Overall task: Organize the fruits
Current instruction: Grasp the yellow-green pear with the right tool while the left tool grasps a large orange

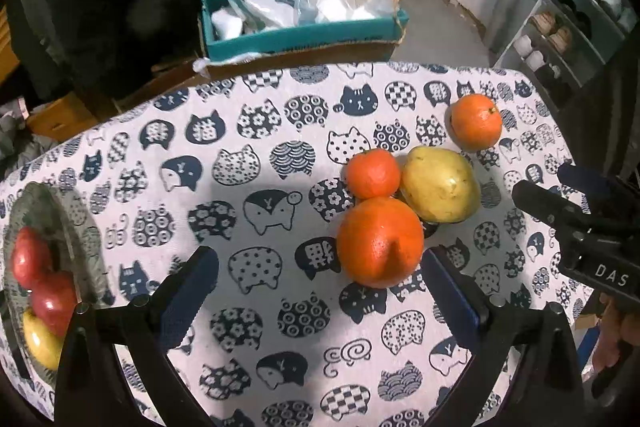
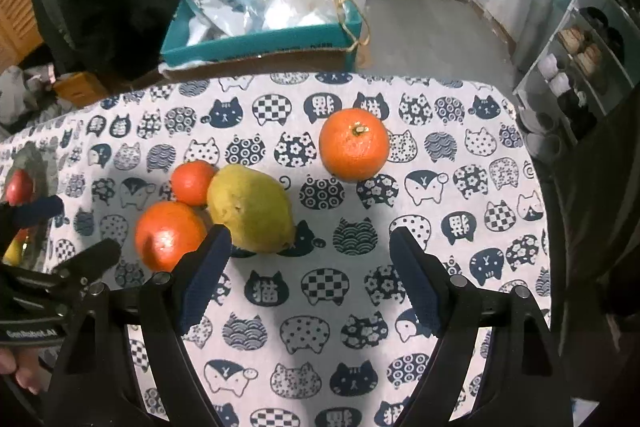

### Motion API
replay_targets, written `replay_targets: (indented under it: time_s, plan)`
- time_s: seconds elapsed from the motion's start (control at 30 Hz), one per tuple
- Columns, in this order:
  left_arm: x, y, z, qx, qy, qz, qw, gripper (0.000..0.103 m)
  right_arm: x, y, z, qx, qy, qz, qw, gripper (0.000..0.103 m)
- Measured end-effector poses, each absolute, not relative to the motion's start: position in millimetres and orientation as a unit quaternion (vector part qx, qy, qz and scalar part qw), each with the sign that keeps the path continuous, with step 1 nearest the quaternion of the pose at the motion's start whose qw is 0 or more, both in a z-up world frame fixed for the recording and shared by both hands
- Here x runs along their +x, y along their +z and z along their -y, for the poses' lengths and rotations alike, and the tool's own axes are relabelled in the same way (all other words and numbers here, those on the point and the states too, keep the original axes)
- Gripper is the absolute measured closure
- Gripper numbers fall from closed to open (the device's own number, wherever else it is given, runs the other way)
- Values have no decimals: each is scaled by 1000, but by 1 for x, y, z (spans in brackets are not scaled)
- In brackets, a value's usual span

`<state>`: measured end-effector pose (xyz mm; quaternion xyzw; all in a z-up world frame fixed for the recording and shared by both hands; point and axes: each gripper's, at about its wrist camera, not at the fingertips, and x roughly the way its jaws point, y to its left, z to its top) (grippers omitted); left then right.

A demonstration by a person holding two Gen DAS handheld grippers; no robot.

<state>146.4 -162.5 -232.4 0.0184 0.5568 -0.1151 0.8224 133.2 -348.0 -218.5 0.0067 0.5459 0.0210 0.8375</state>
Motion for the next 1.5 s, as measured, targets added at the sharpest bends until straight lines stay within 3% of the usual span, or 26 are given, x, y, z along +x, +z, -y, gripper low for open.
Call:
replay_targets:
  time_s: [0.67,0.77,0.83,0.9,1.23,1.5]
  plan:
    - [172,-282,187,-24,-130,-605,785,1,141,-237,367,57,3,-570,819,21]
    - [173,-286,185,-48,-147,-608,779,9,144,-238,365,57,6,-572,818,21]
    - [172,-285,186,-66,-173,-610,771,29,145,-239,362,56,9,-572,818,21]
    - [171,-281,190,-66,-187,-608,769,38,147,-240,359,54,14,-573,818,21]
    - [170,-271,166,-22,-155,-586,795,39,160,-248,335,37,53,-574,816,21]
    - [179,-271,121,-50,-125,-583,801,39,172,-272,307,3,72,-591,803,21]
